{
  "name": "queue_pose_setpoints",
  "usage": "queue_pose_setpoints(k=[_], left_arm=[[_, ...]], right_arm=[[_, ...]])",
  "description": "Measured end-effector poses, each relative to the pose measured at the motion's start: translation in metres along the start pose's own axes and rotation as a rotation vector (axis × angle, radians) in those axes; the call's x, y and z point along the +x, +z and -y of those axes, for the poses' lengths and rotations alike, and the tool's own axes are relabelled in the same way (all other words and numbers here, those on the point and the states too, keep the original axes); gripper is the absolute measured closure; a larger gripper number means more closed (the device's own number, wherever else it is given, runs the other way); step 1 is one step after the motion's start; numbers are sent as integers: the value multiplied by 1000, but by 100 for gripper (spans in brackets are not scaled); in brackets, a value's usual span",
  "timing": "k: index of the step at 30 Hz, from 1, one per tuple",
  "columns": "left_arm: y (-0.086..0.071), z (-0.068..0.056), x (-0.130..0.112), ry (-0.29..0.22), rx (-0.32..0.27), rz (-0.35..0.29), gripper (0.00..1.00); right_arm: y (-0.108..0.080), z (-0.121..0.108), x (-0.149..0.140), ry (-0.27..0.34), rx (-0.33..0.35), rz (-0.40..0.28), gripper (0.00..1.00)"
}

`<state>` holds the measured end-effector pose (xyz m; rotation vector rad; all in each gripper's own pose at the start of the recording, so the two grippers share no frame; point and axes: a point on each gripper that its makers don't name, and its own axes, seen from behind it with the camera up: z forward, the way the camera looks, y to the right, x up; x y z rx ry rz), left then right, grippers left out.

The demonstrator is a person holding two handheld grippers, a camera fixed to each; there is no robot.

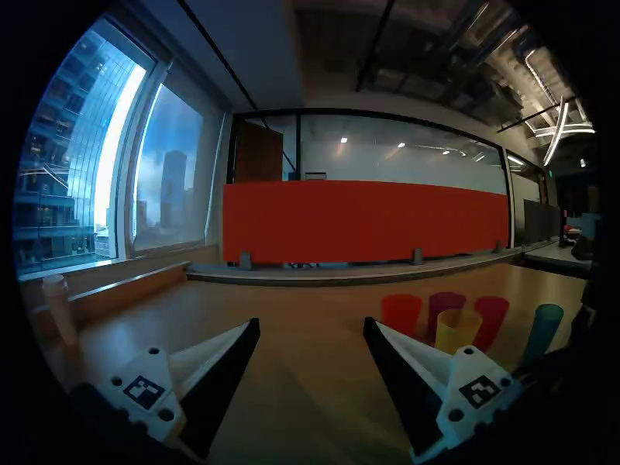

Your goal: Pour water

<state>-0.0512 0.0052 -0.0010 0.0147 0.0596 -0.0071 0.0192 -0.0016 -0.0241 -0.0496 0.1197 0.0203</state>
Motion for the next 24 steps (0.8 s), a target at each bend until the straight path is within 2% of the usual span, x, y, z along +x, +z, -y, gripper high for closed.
queue_pose_setpoints(k=[11,17,24], left_arm=[[0,0,1,0,0,0,0],[0,0,1,0,0,0,1],[0,0,1,0,0,0,1]], right_arm=[[8,7,-22,-10,13,-18,1],[11,12,-42,-20,23,-1,1],[15,8,-55,-28,12,11,1]])
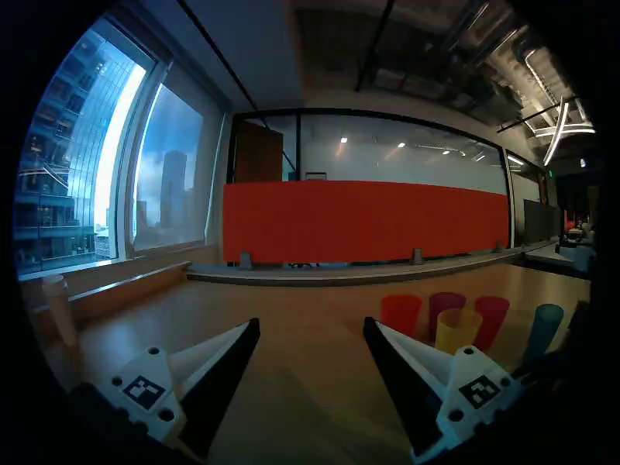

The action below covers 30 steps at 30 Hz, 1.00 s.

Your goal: Pour water

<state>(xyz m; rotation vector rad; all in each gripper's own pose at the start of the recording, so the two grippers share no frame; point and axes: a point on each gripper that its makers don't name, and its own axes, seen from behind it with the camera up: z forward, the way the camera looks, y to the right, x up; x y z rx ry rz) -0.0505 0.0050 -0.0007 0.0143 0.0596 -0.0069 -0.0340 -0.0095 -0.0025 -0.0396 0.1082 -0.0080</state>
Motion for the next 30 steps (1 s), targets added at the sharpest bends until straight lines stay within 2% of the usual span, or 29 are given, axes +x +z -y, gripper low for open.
queue_pose_setpoints(k=[23,30], left_arm=[[0,0,1,0,0,0,0],[0,0,0,0,0,0,1]], right_arm=[[8,-10,-29,29,-3,49,1],[7,-9,-28,24,1,51,1]])
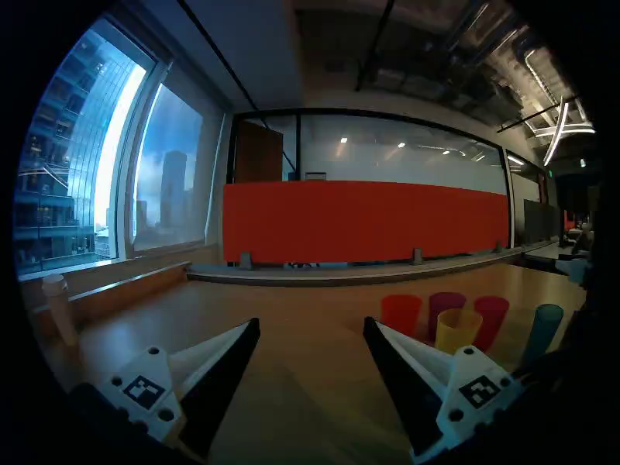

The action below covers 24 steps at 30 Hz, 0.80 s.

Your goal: Pour water

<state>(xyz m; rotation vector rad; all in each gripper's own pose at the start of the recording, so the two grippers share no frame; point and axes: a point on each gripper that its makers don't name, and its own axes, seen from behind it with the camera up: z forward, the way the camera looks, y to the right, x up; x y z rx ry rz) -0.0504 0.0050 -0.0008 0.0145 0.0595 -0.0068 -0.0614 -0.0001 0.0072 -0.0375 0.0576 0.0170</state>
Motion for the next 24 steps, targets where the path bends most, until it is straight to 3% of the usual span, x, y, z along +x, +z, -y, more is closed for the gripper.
queue_pose_setpoints(k=[24], left_arm=[[0,0,0,0,0,0,0]], right_arm=[[0,-1,-2,2,-1,2,1]])
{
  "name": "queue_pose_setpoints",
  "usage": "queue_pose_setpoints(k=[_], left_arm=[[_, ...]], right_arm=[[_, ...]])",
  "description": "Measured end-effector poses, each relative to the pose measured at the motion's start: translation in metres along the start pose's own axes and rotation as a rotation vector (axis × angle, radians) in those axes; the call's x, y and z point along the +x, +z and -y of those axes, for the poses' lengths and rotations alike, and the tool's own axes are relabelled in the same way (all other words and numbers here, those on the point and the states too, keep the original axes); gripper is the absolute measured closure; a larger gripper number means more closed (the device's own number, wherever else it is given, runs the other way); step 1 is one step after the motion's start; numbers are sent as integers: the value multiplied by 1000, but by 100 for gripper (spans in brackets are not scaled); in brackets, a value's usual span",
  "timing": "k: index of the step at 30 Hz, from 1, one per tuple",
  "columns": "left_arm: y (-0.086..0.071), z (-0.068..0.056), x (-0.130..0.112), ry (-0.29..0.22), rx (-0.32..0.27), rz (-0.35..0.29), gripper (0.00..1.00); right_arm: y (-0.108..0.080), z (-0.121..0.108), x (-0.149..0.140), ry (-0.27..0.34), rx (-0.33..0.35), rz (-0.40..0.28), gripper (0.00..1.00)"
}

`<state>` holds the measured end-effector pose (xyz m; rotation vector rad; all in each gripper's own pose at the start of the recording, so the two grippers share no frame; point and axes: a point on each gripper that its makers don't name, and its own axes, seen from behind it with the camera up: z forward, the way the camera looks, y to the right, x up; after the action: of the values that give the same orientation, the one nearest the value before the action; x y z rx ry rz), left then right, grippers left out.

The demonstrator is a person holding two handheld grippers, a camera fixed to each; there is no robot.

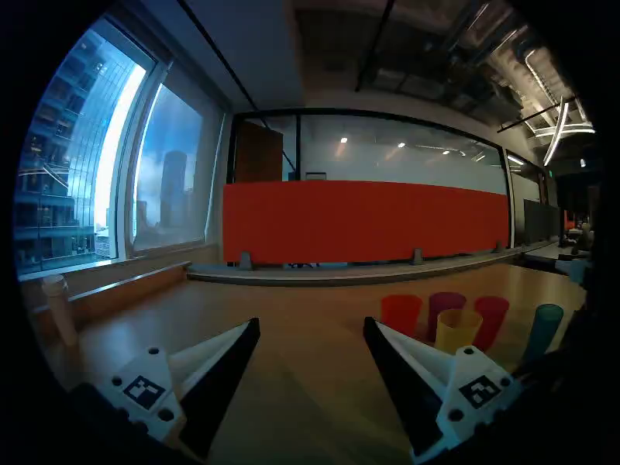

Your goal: Pour water

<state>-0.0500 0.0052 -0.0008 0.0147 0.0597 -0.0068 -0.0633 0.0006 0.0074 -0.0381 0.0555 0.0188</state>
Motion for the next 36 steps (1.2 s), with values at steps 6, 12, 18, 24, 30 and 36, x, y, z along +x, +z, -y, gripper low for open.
queue_pose_setpoints(k=[6,12,18,24,30,36], left_arm=[[0,0,0,0,0,0,1],[0,0,-1,0,0,0,0],[1,0,0,0,0,0,1],[1,1,0,0,0,0,0],[1,2,0,0,2,0,0],[-1,3,-1,0,3,0,0]], right_arm=[[0,0,-2,0,0,0,1],[0,0,-2,0,0,0,1],[0,0,-1,0,0,0,1],[1,0,-1,0,0,0,1],[0,0,-1,0,0,0,1],[0,-1,-1,0,0,0,1]])
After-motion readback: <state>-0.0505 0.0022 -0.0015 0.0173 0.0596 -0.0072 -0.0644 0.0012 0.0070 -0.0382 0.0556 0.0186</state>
